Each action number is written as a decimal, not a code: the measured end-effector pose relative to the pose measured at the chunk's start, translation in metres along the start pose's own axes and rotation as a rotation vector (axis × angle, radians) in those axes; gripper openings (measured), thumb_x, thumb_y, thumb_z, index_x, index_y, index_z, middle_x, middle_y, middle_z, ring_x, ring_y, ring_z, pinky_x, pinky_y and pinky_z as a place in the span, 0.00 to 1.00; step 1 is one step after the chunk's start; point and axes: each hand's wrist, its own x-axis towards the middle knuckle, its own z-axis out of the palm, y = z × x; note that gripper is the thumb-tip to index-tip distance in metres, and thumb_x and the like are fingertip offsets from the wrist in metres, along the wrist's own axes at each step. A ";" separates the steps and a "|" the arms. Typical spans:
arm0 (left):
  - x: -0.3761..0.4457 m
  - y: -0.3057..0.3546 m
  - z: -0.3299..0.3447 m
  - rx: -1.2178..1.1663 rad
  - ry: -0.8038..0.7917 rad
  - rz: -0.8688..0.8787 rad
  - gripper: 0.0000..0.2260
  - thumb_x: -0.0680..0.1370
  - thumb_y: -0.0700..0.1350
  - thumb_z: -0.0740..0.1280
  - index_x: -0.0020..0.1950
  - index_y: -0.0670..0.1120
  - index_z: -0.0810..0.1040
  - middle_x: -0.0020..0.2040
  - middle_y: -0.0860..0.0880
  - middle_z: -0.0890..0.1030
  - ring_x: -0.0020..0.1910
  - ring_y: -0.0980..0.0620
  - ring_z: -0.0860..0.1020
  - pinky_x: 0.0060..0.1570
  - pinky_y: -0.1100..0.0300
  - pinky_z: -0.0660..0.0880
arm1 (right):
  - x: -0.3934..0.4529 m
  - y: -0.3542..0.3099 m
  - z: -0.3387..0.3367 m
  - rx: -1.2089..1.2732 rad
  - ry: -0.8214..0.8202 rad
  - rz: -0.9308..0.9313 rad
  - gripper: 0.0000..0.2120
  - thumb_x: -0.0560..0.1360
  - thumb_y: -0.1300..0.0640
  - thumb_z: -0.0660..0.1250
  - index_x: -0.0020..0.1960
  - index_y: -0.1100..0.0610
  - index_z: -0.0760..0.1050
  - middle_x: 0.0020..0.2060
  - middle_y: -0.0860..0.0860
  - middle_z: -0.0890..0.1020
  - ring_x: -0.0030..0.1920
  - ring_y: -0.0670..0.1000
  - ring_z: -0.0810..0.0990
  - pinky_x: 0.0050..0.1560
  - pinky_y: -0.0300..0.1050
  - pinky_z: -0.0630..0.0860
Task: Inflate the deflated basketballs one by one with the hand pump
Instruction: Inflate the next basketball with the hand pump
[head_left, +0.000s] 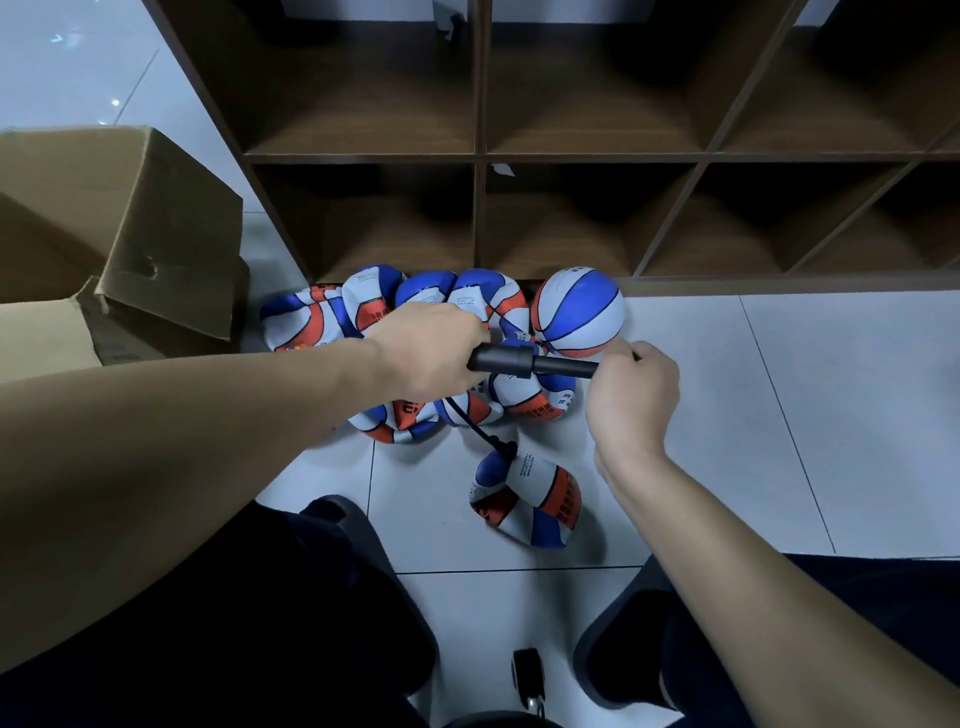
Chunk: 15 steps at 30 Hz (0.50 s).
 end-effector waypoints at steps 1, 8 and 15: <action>-0.001 0.001 0.000 0.003 -0.002 -0.006 0.09 0.80 0.48 0.66 0.39 0.52 0.75 0.32 0.52 0.77 0.32 0.49 0.76 0.32 0.56 0.70 | -0.002 0.002 0.003 0.001 -0.020 0.009 0.20 0.78 0.62 0.59 0.30 0.51 0.58 0.19 0.42 0.63 0.30 0.52 0.61 0.33 0.47 0.58; -0.006 0.006 0.000 0.039 -0.021 -0.014 0.07 0.80 0.48 0.65 0.42 0.51 0.78 0.33 0.51 0.78 0.35 0.48 0.80 0.35 0.53 0.77 | -0.007 0.009 0.019 -0.060 -0.159 0.007 0.18 0.82 0.59 0.58 0.34 0.50 0.63 0.34 0.49 0.69 0.35 0.53 0.66 0.35 0.47 0.62; -0.004 0.015 -0.003 0.037 0.017 -0.001 0.07 0.80 0.47 0.64 0.41 0.53 0.74 0.34 0.52 0.77 0.33 0.50 0.76 0.33 0.55 0.74 | -0.009 0.000 0.020 -0.103 -0.238 -0.027 0.18 0.83 0.58 0.58 0.35 0.54 0.62 0.33 0.50 0.69 0.33 0.52 0.66 0.34 0.47 0.62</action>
